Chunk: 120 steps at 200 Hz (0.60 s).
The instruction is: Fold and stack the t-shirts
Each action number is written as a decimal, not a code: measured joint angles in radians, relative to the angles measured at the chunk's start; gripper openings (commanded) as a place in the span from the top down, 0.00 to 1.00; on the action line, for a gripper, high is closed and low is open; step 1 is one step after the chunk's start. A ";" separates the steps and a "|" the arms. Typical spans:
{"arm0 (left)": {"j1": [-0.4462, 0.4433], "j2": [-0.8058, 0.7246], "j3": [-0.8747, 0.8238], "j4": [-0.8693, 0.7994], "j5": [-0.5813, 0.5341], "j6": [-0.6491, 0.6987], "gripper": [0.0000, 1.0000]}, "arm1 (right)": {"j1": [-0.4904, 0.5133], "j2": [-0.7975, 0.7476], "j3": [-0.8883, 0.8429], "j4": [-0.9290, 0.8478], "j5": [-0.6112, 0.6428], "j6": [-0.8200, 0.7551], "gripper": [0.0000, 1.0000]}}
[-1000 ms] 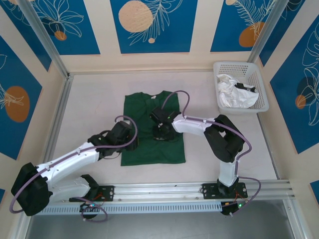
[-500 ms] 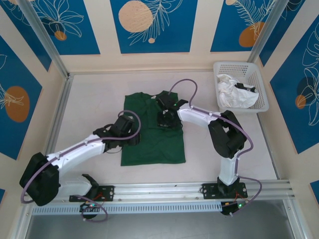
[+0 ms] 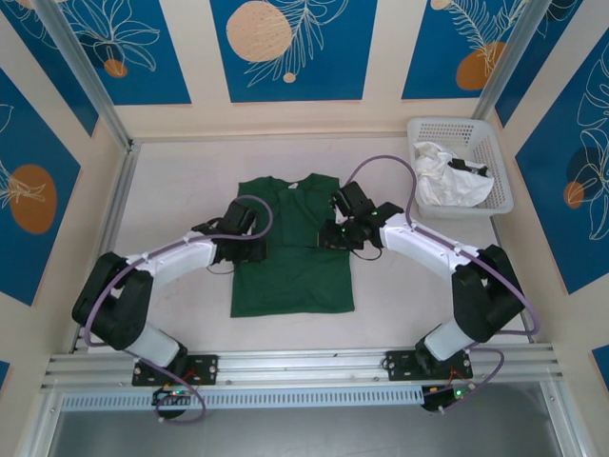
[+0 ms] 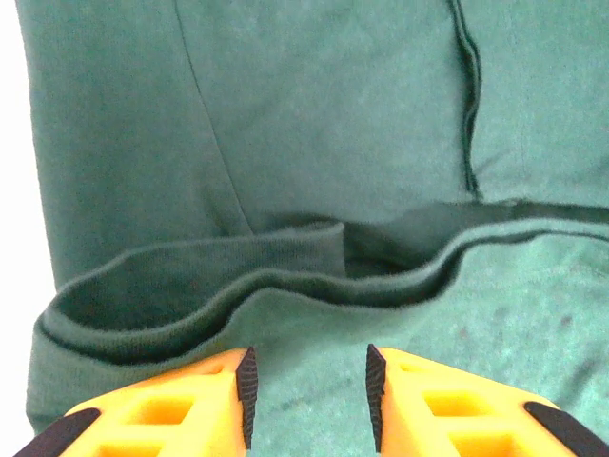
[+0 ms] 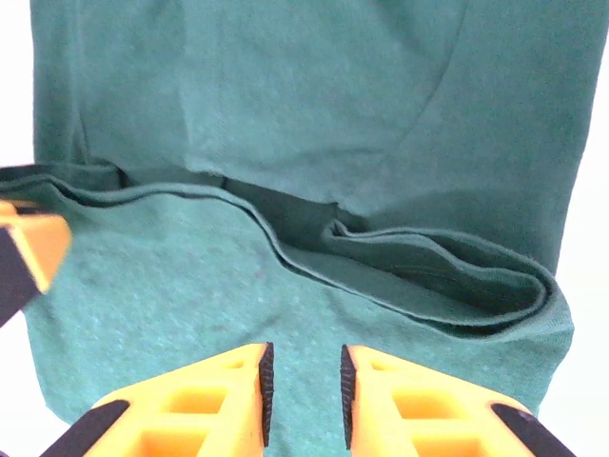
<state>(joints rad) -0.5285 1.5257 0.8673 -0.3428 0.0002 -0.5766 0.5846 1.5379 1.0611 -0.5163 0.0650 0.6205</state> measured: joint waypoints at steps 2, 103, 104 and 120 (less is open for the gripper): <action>0.003 0.002 0.002 0.000 0.000 0.002 0.64 | -0.004 0.003 -0.004 0.002 -0.007 -0.002 0.73; 0.150 0.135 0.037 0.023 0.121 0.000 0.59 | -0.249 0.288 0.040 0.031 -0.246 0.047 0.72; 0.151 0.135 0.037 0.023 0.122 -0.002 0.59 | -0.250 0.288 0.041 0.031 -0.246 0.048 0.72; 0.154 0.132 0.037 0.026 0.128 -0.004 0.53 | -0.261 0.287 0.043 0.033 -0.254 0.060 0.69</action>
<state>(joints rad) -0.3740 1.6577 0.9047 -0.3172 0.1280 -0.5804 0.3237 1.8252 1.1038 -0.4831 -0.1894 0.6800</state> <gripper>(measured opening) 0.429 0.291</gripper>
